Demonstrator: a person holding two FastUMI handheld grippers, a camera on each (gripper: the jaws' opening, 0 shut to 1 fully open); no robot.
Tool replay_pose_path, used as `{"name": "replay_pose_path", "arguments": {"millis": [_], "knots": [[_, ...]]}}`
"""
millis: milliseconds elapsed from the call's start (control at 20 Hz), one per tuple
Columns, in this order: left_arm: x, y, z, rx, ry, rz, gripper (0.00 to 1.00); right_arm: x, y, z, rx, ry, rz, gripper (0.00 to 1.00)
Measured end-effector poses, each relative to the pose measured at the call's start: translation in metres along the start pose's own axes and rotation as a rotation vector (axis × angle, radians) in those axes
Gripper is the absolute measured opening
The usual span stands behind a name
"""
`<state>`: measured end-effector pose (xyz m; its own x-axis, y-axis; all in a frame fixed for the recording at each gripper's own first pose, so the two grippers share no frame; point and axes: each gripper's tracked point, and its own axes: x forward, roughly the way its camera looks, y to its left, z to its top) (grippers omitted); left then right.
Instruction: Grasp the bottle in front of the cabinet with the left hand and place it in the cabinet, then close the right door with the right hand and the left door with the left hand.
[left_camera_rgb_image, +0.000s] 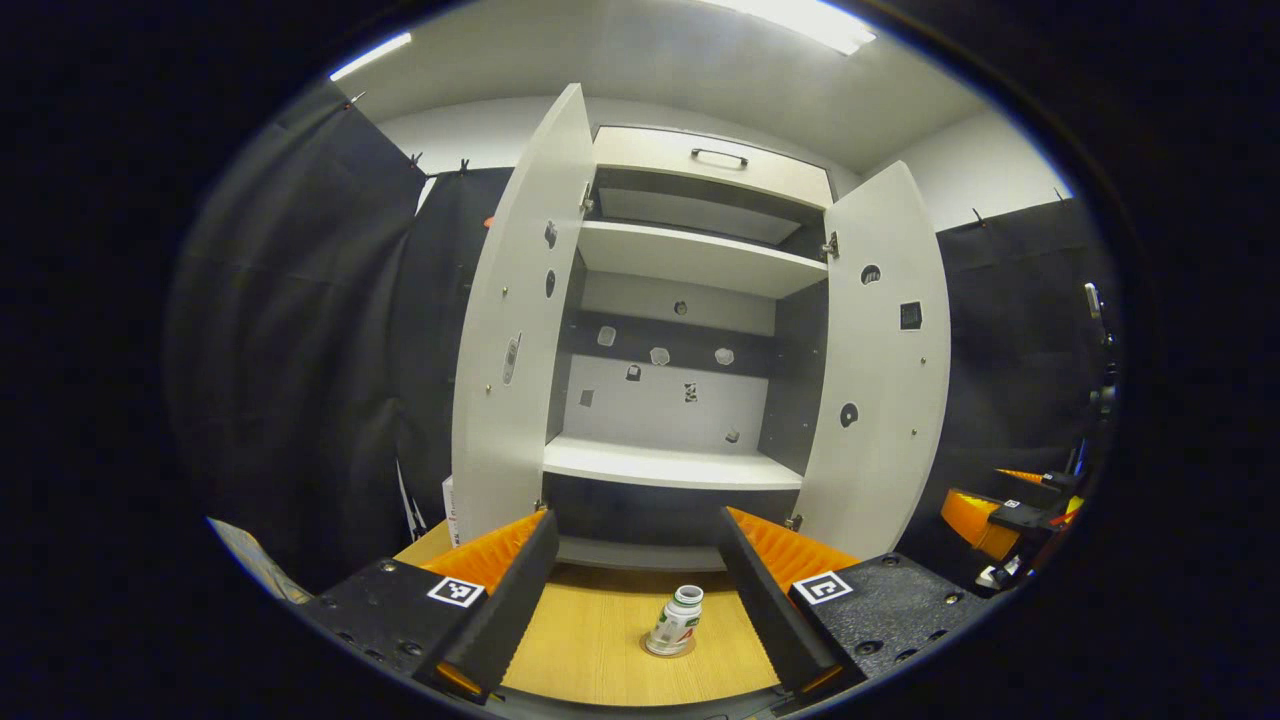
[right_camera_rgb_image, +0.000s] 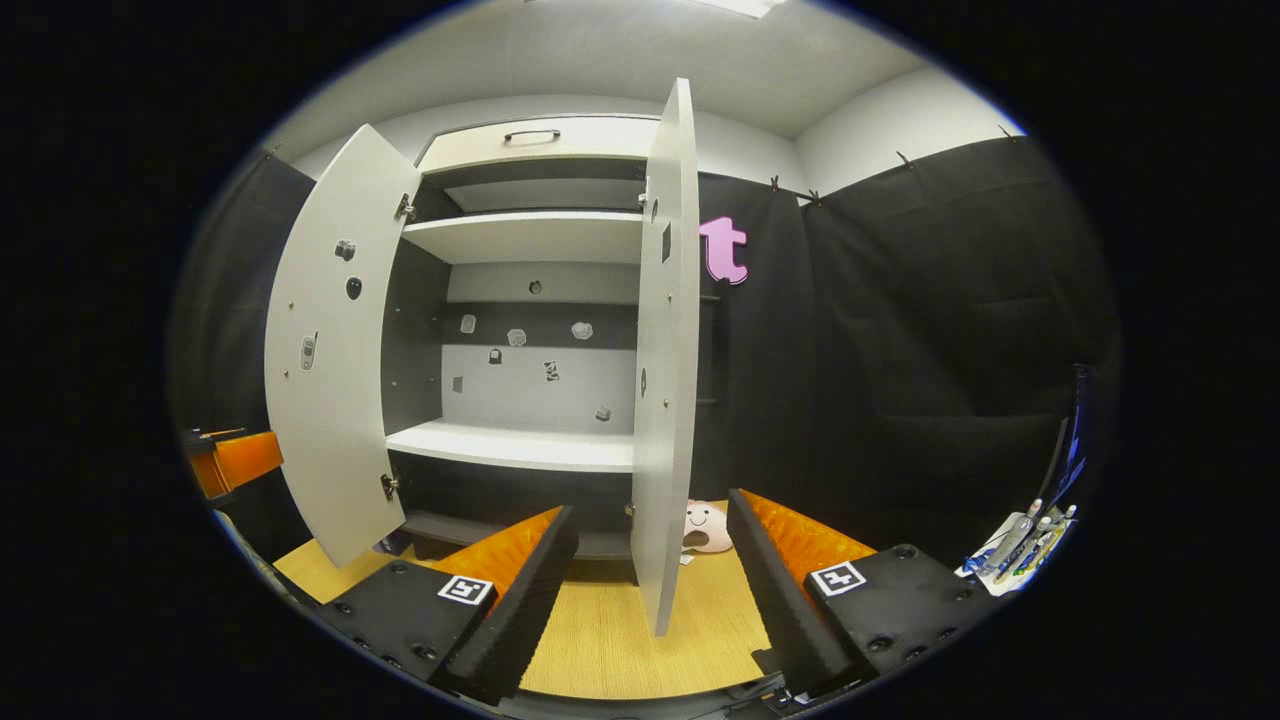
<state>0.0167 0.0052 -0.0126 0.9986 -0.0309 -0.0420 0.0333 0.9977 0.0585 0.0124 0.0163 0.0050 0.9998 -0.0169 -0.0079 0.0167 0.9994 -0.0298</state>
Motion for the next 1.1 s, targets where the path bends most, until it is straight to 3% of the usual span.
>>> {"name": "replay_pose_path", "arguments": {"millis": [350,550,600,750,1100], "knots": [[0.021,-0.013,-0.045,-0.025,0.055,-0.038,0.97,0.001,0.003,-0.009,-0.010,0.022,0.006,1.00],[0.044,-0.031,-0.089,0.004,0.108,-0.106,0.97,0.003,-0.003,-0.012,-0.020,0.033,-0.006,1.00],[0.049,-0.034,-0.100,0.013,0.125,-0.118,0.97,0.004,-0.004,-0.012,-0.023,0.034,-0.009,0.94],[0.063,-0.044,-0.135,0.013,0.182,-0.153,0.97,0.004,-0.009,-0.012,-0.033,0.039,-0.017,0.94],[0.094,-0.051,-0.213,0.043,0.311,-0.157,0.98,0.006,-0.032,-0.021,-0.030,0.074,-0.062,1.00]]}}
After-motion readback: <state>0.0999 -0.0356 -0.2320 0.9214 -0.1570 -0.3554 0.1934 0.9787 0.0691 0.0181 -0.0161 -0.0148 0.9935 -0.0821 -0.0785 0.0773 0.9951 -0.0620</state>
